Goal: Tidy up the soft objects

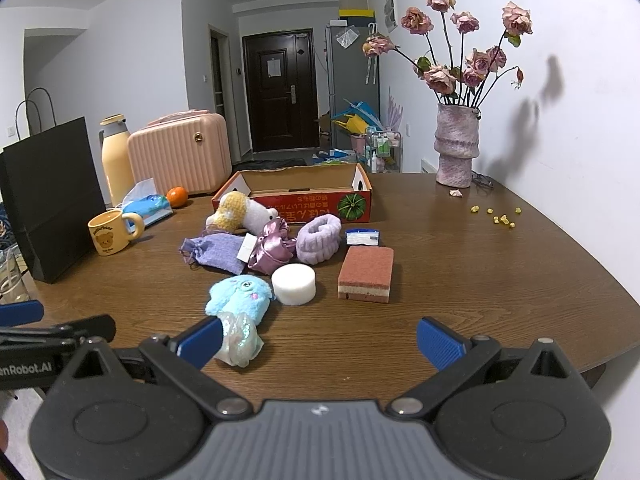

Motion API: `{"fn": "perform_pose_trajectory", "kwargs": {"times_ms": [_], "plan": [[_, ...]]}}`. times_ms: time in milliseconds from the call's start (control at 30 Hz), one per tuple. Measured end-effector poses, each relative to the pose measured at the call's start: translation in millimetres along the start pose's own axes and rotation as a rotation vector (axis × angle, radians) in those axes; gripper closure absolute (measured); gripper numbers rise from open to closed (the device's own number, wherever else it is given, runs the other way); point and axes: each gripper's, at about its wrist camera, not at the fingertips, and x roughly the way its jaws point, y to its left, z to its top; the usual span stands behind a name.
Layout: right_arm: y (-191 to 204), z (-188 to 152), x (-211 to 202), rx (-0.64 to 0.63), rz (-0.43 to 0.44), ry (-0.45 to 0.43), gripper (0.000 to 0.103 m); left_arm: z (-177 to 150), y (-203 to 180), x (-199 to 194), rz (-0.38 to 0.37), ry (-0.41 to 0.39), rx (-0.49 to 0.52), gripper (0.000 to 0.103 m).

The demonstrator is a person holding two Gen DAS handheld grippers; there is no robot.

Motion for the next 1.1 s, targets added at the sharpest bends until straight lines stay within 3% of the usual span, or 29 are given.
{"fn": "perform_pose_trajectory", "kwargs": {"times_ms": [1100], "plan": [[-5, -2, 12, -0.004, -0.004, 0.020, 0.000, 1, -6, 15, -0.020, 0.022, 0.002, 0.000]]}}
